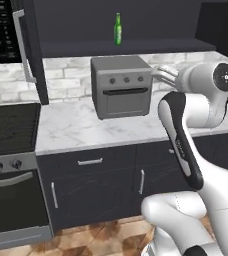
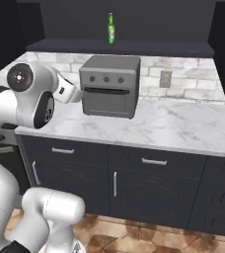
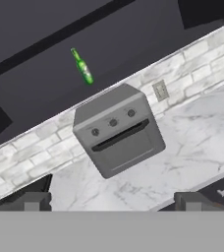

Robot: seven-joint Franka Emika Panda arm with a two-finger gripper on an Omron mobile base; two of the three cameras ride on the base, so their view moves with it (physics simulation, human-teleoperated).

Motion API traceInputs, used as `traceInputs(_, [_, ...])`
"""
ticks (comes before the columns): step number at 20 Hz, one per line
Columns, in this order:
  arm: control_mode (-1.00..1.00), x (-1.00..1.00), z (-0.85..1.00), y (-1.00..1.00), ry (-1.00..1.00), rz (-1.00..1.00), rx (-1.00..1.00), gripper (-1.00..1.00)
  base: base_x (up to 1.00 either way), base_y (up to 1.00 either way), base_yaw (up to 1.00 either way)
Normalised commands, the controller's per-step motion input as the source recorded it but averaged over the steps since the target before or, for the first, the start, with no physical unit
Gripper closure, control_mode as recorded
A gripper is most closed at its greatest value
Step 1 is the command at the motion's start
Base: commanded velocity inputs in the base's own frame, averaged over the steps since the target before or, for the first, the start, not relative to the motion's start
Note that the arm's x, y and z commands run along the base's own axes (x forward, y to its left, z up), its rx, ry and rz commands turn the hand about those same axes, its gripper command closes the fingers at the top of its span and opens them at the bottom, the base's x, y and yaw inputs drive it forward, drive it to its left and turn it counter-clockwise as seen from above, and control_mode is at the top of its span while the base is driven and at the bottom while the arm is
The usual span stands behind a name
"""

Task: Open the cabinet directly in front. Then move the beer and the cup to the dining counter with the candle on it.

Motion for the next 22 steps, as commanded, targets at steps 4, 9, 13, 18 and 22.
traceInputs(4, [1.0, 0.0, 0.0, 0.0, 0.0, 0.0, 0.0, -1.0, 0.94, 0.0, -0.01])
traceInputs(9, [1.0, 0.0, 0.0, 0.0, 0.0, 0.0, 0.0, -1.0, 0.87, -0.01, -0.02])
traceInputs(13, [1.0, 0.0, 0.0, 0.0, 0.0, 0.0, 0.0, -1.0, 0.5, 0.0, -0.07])
traceInputs(18, [1.0, 0.0, 0.0, 0.0, 0.0, 0.0, 0.0, -1.0, 0.24, 0.0, -0.09])
traceInputs(22, [1.0, 0.0, 0.0, 0.0, 0.0, 0.0, 0.0, -1.0, 0.0, 0.0, -0.03])
